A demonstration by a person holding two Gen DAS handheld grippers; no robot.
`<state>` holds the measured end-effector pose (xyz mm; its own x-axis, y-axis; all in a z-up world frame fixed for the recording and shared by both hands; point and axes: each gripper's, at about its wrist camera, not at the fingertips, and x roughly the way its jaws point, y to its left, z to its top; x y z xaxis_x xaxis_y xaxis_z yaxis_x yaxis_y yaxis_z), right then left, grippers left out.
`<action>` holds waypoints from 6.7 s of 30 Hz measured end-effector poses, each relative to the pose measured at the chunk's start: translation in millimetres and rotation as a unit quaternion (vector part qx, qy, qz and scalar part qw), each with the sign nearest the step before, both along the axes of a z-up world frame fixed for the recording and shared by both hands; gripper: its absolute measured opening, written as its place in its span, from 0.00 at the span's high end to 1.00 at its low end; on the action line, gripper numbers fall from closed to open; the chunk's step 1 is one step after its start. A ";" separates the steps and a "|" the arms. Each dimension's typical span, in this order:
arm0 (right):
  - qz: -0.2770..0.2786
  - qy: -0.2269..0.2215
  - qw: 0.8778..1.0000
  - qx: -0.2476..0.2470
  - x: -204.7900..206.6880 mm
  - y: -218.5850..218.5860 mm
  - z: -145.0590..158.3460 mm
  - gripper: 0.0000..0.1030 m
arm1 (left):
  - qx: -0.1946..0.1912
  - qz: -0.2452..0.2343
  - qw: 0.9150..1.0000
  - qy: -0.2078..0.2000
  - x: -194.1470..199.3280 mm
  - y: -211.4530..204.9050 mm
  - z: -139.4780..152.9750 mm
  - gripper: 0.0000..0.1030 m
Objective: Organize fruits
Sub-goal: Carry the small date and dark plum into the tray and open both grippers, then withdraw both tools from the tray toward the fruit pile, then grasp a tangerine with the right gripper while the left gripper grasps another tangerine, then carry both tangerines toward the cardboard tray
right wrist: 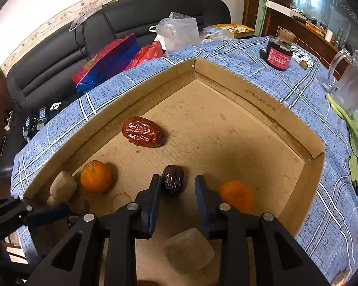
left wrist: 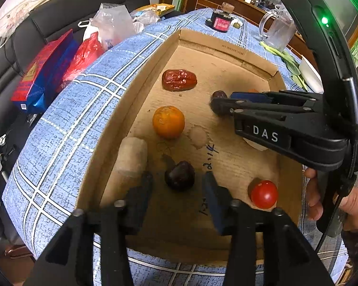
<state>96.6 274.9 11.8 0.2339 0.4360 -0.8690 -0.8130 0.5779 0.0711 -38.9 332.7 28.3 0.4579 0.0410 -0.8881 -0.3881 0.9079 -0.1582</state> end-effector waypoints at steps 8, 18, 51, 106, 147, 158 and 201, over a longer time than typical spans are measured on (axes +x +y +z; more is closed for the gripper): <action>-0.016 -0.032 0.999 0.004 -16.8 -19.1 22.1 0.69 | 0.028 -0.001 0.999 -0.016 -11.5 -5.0 17.2 0.50; -0.085 -0.046 0.995 0.029 -35.4 -91.7 51.8 0.56 | 0.079 0.023 0.996 -0.026 -24.7 -5.7 35.8 0.49; -0.388 -0.033 0.919 0.066 -83.0 -438.7 50.9 0.38 | 0.102 -0.191 0.975 -0.057 58.5 -268.6 48.6 0.24; -0.125 0.010 0.990 0.068 49.5 -391.8 -3.7 0.53 | 0.113 -0.200 0.973 0.030 113.7 -304.0 14.5 0.24; -0.278 -0.020 0.958 0.062 -23.3 -475.2 4.8 0.66 | 0.015 -0.230 0.973 -0.018 133.0 -334.9 -6.3 0.72; -0.307 -0.043 0.949 0.054 -47.0 -461.6 12.7 0.66 | 0.035 -0.232 0.971 -0.041 61.7 -293.9 6.3 0.71; -0.306 -0.056 0.950 0.006 -81.8 -373.1 20.9 0.66 | -0.015 -0.234 0.971 -0.041 30.7 -231.0 10.4 0.71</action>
